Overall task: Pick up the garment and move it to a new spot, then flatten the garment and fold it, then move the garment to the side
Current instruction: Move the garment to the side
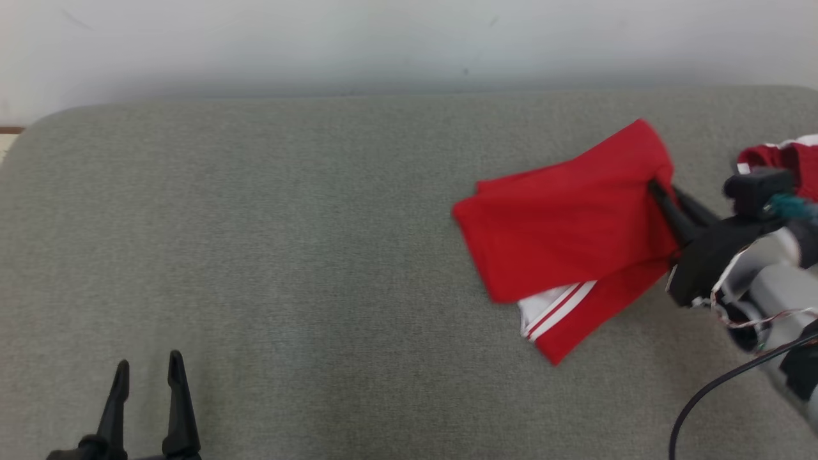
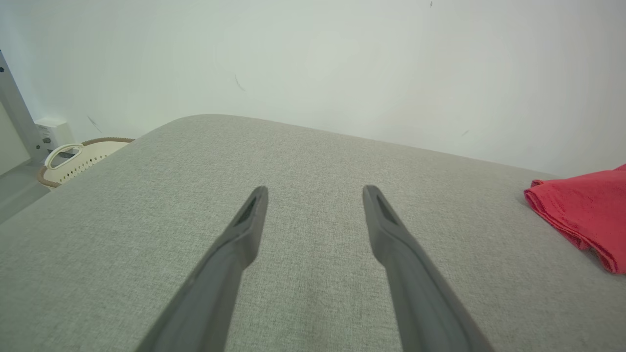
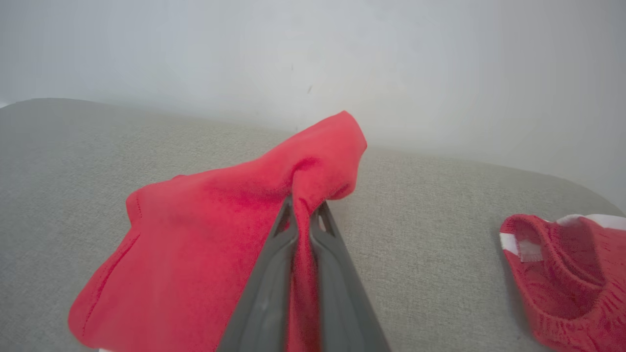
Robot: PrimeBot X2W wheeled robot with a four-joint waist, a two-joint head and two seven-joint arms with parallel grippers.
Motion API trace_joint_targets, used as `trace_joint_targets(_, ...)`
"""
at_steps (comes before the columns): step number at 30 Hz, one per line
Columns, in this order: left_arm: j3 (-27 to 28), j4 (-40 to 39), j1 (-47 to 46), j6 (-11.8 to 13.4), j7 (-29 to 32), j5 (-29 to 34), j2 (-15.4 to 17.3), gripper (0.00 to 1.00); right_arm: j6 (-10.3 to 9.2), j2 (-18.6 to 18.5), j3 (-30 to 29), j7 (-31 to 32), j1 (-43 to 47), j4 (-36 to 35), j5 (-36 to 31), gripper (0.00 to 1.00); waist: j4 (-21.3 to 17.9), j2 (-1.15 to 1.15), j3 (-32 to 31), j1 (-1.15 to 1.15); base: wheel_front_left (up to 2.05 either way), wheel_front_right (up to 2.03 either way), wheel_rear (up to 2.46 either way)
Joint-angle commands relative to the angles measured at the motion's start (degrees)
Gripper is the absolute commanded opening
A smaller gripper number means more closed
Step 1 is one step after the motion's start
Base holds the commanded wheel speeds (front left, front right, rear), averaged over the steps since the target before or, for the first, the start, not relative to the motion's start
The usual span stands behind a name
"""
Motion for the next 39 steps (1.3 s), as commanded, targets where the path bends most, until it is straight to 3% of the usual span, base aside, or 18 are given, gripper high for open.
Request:
trace_joint_targets(1, 0.7, -0.7, -0.9, -0.6, -0.2, 0.7, 0.2, 1.0, 0.0, -1.5, 0.2, 0.1, -1.9, 0.4, -0.2, 0.0, -2.2, -0.01, 2.2, -0.01, 0.0, 0.0, 0.0)
trace_joint_targets(15, 3.5, -4.8, -3.1, -1.8, -0.2, 3.1, 1.4, 1.0, 0.0, -7.6, 1.9, 1.8, -12.0, 4.8, -0.9, 0.0, -6.2, -0.01, 8.2, -0.01, 0.0, 0.0, 0.0)
trace_joint_targets(39, 4.8, -12.2, -3.8, -1.5, 1.0, 4.6, 4.9, 1.0, -0.02, -19.2, 7.5, 5.6, -24.1, 9.7, -0.6, 0.0, -8.6, -0.01, 14.9, -0.01, 0.0, 0.0, 0.0)
